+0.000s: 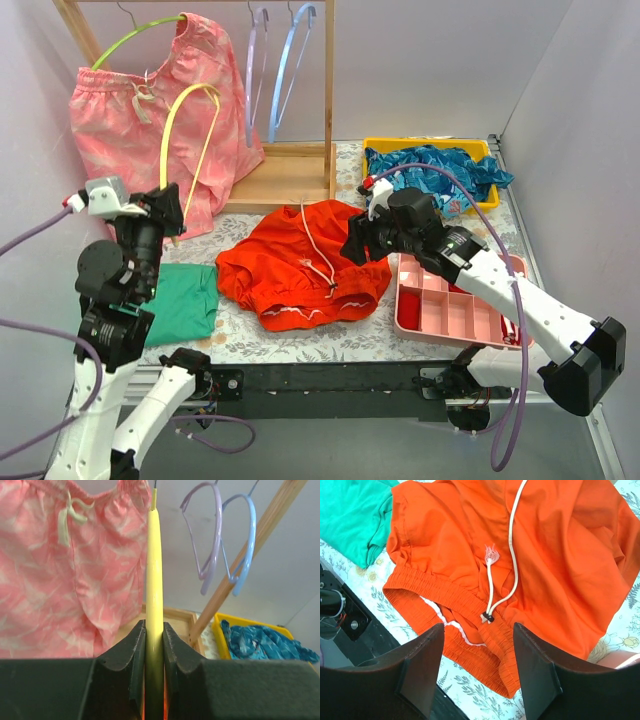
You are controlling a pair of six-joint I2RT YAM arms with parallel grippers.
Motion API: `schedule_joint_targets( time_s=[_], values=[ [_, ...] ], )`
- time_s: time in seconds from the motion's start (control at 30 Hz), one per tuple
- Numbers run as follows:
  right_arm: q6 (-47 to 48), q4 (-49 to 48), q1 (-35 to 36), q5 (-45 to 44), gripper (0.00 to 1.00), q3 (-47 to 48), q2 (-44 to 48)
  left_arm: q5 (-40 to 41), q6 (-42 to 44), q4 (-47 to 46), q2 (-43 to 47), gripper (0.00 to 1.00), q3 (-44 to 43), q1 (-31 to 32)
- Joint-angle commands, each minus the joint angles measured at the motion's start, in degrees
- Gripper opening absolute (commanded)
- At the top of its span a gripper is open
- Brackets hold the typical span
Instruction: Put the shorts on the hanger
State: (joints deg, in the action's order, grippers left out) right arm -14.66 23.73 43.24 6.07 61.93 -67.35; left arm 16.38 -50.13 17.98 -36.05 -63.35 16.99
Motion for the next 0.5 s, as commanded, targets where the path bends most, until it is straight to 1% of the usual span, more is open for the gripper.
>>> schedule_joint_targets(
  time_s=[0.0,0.13,0.2,0.27,0.3,0.37,0.4,0.47],
  values=[
    [-0.02,-3.07,0.52,2.02,0.65,-1.02,0.91,-6.68,-7.51,11.36,5.19,0.0,3.49,-0.03],
    [0.15,-3.77,1.66,1.41,0.65,-3.3,0.12,-15.93,-13.58,17.51,11.07,0.0,8.14,-0.12],
    [-0.2,-3.95,2.19,0.62,0.64,-5.41,-0.49,-21.27,-16.39,18.75,13.02,0.0,9.91,-0.03],
    [-0.55,-4.3,3.77,-1.13,0.64,-7.78,-0.68,-22.53,-17.19,21.56,15.47,0.0,11.23,-0.03],
    [-0.72,-4.21,4.39,-3.67,0.64,-8.57,-0.68,-22.88,-17.37,22.62,16.18,0.0,11.41,-0.03],
    [-1.16,-3.17,5.71,-5.71,0.64,-10.07,-0.5,-24.64,-17.11,26.04,17.5,0.0,11.06,-0.2],
    [-1.34,-2.72,6.15,-10.06,0.64,-10.6,-0.15,-25.34,-17.02,27.01,17.86,0.0,10.97,-0.29],
    [-1.95,-1.67,8.52,-13.96,0.64,-11.22,0.29,-28.15,-16.58,29.3,18.73,0.0,10.88,-0.73]
  ],
)
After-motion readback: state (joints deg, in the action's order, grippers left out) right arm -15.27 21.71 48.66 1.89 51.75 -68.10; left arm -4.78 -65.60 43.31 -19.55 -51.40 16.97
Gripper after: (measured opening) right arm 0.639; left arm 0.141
